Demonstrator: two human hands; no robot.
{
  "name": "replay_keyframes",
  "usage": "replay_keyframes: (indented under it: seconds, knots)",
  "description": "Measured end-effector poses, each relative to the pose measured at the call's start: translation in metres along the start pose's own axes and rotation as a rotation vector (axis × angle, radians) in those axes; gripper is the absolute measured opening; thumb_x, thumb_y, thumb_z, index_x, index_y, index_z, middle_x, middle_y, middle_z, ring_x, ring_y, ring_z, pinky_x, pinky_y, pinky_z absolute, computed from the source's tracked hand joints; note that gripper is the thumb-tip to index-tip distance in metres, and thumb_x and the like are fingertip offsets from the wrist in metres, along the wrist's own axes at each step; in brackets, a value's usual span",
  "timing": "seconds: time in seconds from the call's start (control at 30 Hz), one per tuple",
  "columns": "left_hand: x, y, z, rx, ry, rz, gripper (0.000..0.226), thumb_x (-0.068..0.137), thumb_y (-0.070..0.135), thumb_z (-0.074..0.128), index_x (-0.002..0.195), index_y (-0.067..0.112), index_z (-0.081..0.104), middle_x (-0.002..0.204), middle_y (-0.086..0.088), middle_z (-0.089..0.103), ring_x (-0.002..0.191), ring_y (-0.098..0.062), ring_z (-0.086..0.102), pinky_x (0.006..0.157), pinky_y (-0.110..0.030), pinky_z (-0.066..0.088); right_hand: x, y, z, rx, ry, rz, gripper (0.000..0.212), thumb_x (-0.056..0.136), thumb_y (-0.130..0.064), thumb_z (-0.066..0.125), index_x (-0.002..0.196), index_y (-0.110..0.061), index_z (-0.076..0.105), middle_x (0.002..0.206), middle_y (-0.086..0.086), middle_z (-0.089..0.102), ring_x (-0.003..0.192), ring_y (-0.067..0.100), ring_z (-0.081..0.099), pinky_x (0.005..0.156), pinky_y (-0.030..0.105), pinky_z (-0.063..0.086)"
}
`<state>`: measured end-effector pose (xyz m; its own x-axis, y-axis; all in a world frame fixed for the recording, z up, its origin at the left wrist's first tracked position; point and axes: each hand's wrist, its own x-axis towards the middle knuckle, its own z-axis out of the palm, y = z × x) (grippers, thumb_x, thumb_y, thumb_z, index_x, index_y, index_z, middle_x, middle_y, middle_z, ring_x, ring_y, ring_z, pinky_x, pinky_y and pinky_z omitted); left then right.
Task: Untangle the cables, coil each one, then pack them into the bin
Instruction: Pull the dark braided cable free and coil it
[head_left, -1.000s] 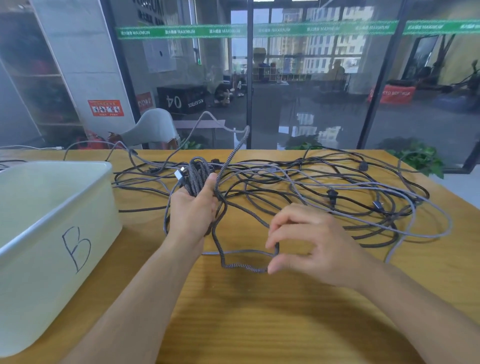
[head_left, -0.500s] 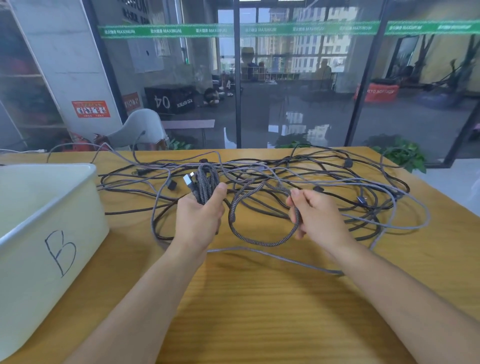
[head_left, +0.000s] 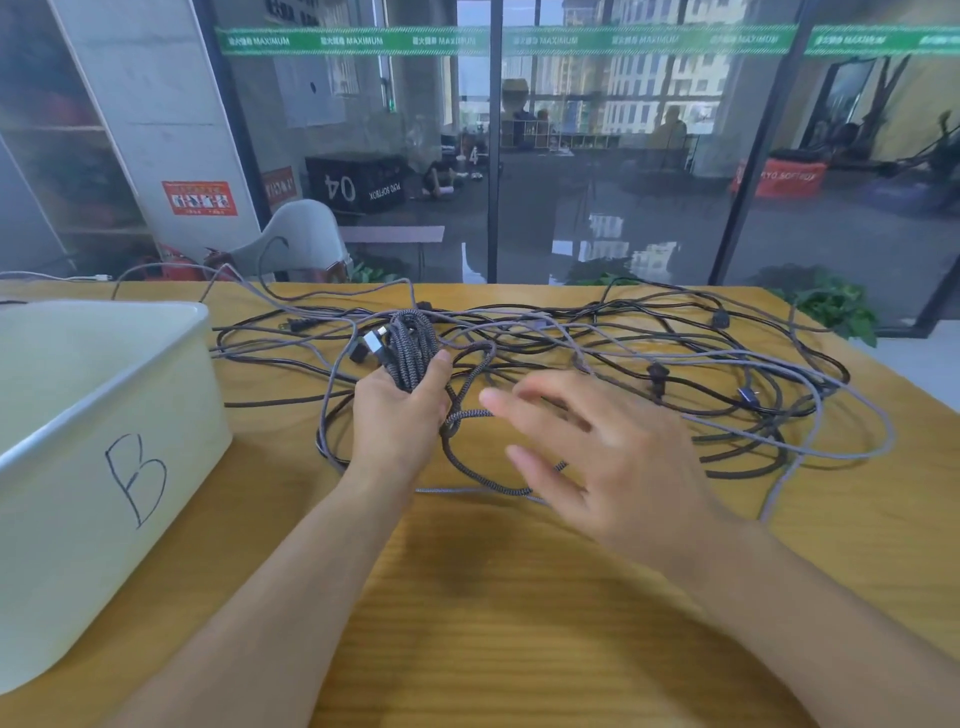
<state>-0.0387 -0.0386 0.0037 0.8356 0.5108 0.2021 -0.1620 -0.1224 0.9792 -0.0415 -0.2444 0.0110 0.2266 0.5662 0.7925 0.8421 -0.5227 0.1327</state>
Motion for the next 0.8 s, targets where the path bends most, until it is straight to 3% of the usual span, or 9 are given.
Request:
replay_keyframes:
  seconds: [0.07, 0.2, 0.4, 0.53, 0.67, 0.8]
  knots:
    - [-0.001, -0.001, 0.000, 0.006, -0.040, 0.018, 0.043, 0.101, 0.033, 0.065, 0.069, 0.012, 0.046, 0.052, 0.003, 0.044, 0.044, -0.014, 0.033, 0.046, -0.028, 0.030, 0.000, 0.000, 0.002, 0.024, 0.020, 0.002, 0.020, 0.104, -0.029, 0.066, 0.119, -0.021, 0.077, 0.107, -0.002, 0.069, 0.083, 0.014, 0.063, 0.054, 0.031, 0.052]
    - [-0.004, 0.001, 0.003, -0.008, -0.091, 0.036, 0.040, 0.102, 0.034, 0.064, 0.073, 0.012, 0.047, 0.056, -0.001, 0.041, 0.049, -0.016, 0.032, 0.045, -0.027, 0.028, -0.002, 0.017, 0.003, -0.065, 0.035, 0.070, 0.012, 0.101, -0.021, 0.068, 0.104, -0.019, 0.079, 0.095, -0.003, 0.067, 0.073, 0.013, 0.059, 0.053, 0.019, 0.038]
    - [-0.004, 0.006, 0.000, -0.106, -0.140, 0.000, 0.037, 0.104, 0.028, 0.062, 0.075, 0.014, 0.045, 0.056, 0.000, 0.035, 0.048, -0.016, 0.026, 0.046, -0.028, 0.023, -0.009, 0.033, 0.015, -0.023, -0.163, 0.199, 0.029, 0.111, -0.030, 0.042, 0.105, -0.018, 0.068, 0.100, -0.009, 0.060, 0.074, 0.014, 0.059, 0.048, 0.019, 0.029]
    - [-0.006, 0.009, 0.001, -0.137, -0.165, 0.005, 0.031, 0.105, 0.027, 0.060, 0.081, 0.012, 0.047, 0.056, 0.001, 0.034, 0.048, -0.016, 0.026, 0.048, -0.031, 0.022, -0.010, 0.042, 0.020, -0.052, -0.228, 0.326, 0.037, 0.109, -0.037, 0.032, 0.105, -0.020, 0.065, 0.098, -0.009, 0.059, 0.070, 0.009, 0.046, 0.052, 0.015, 0.018]
    - [-0.007, 0.009, 0.002, -0.157, -0.204, -0.021, 0.029, 0.105, 0.029, 0.060, 0.083, 0.013, 0.049, 0.056, 0.000, 0.033, 0.048, -0.017, 0.025, 0.051, -0.032, 0.024, -0.011, 0.039, 0.024, -0.066, -0.249, 0.408, 0.029, 0.107, -0.035, 0.038, 0.106, -0.022, 0.064, 0.098, -0.010, 0.058, 0.072, 0.012, 0.053, 0.051, 0.018, 0.026]
    - [-0.010, 0.008, 0.003, -0.179, -0.225, -0.075, 0.038, 0.104, 0.029, 0.061, 0.071, 0.017, 0.046, 0.059, 0.000, 0.033, 0.048, -0.015, 0.025, 0.053, -0.032, 0.027, -0.012, 0.033, 0.021, 0.068, -0.136, 0.391, 0.009, 0.103, -0.028, 0.055, 0.100, -0.021, 0.061, 0.098, -0.011, 0.056, 0.075, 0.013, 0.062, 0.053, 0.030, 0.049]
